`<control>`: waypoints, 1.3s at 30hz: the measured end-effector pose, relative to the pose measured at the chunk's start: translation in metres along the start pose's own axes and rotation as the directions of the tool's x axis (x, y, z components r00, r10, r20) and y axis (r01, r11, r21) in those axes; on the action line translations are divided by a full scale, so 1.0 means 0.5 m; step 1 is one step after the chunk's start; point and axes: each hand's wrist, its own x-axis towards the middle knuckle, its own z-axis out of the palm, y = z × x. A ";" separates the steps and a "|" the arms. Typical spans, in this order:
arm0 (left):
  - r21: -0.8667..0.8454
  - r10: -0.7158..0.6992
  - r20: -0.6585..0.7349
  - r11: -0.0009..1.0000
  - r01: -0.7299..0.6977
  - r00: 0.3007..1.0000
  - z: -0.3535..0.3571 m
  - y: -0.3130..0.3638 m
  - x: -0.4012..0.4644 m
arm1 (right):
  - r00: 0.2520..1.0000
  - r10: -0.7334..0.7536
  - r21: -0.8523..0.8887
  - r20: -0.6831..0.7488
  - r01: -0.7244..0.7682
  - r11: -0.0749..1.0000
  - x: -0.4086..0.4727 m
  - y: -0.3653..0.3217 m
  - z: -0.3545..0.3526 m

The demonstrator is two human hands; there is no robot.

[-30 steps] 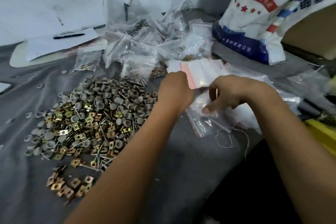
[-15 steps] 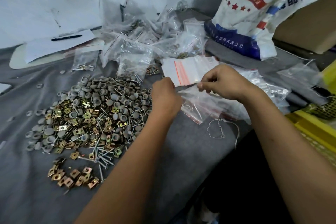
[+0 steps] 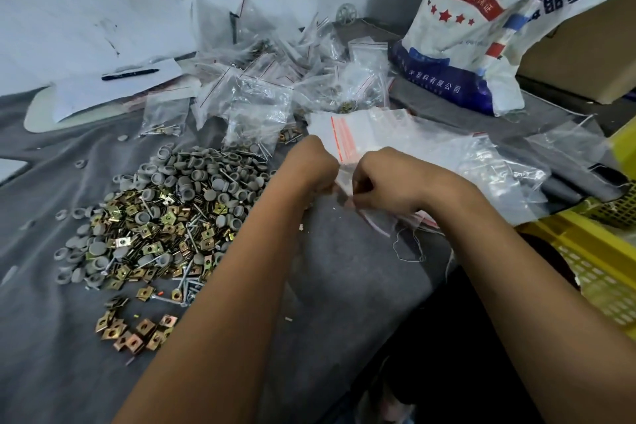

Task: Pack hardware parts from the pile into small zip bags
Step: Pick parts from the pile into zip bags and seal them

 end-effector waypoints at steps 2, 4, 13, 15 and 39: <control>-0.142 -0.045 -0.045 0.989 0.038 0.998 -0.019 0.013 0.001 | 0.998 -0.011 0.047 -0.065 0.015 0.999 0.001 -0.013 -0.018; -0.249 -0.006 -0.146 0.968 -0.030 0.989 -0.045 0.027 -0.009 | 0.991 -0.008 0.131 -0.133 0.026 0.991 0.001 -0.026 -0.046; -0.365 0.101 -0.493 0.878 -0.310 0.864 -0.184 -0.038 -0.154 | 0.810 -0.057 0.379 -0.584 0.334 0.863 0.056 -0.210 -0.057; -0.419 0.053 -0.508 0.857 -0.300 0.860 -0.226 -0.092 -0.188 | 0.832 -0.119 0.394 -0.542 0.376 0.839 0.077 -0.272 -0.030; -0.580 -0.195 -0.627 0.764 -0.284 0.754 -0.288 -0.375 -0.289 | 0.883 -0.295 0.729 -0.365 0.468 0.499 0.162 -0.456 0.204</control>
